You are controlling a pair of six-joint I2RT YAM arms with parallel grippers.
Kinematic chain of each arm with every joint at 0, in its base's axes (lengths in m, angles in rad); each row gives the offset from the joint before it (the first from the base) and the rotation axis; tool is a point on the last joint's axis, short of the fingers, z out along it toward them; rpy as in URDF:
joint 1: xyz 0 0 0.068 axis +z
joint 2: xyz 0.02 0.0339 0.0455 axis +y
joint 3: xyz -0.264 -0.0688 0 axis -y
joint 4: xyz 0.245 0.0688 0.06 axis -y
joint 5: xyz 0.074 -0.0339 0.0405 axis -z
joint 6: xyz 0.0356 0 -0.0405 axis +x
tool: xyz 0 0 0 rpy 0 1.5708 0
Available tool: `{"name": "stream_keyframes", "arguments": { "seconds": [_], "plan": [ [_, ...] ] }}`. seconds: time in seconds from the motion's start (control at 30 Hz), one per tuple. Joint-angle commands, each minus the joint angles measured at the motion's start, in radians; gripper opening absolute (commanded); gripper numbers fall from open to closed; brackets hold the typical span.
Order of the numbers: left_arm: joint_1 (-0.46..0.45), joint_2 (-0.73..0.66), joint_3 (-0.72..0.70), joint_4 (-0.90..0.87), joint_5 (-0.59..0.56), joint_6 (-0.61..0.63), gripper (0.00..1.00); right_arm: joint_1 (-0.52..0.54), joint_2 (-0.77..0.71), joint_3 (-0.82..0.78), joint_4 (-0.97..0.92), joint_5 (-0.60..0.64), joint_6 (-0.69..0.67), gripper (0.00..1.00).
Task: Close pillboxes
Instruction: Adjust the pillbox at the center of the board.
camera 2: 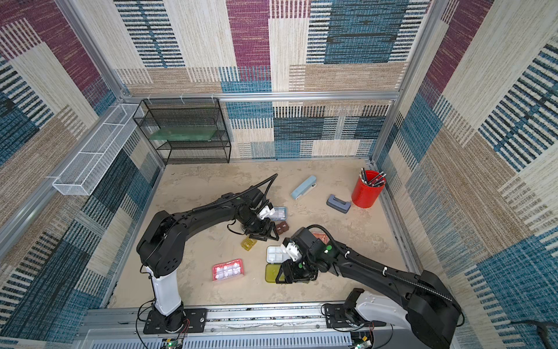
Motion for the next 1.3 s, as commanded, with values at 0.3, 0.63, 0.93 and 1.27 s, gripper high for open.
{"name": "stream_keyframes", "arguments": {
  "seconds": [0.3,0.63,0.93,1.27],
  "plan": [
    [0.000,0.037,0.020,-0.010,0.027,0.049,0.67,0.048,0.153,-0.009,0.127,0.038,0.065,0.57],
    [0.000,0.046,-0.024,0.022,0.033,0.046,0.67,-0.055,0.240,0.011,0.111,0.091,0.005,0.57],
    [0.000,0.069,-0.027,0.018,0.033,0.049,0.67,-0.221,0.315,0.077,0.119,0.066,-0.100,0.57],
    [0.000,0.049,-0.068,0.026,0.011,0.015,0.66,-0.364,0.335,0.101,0.140,0.014,-0.131,0.59]
  ]
}}
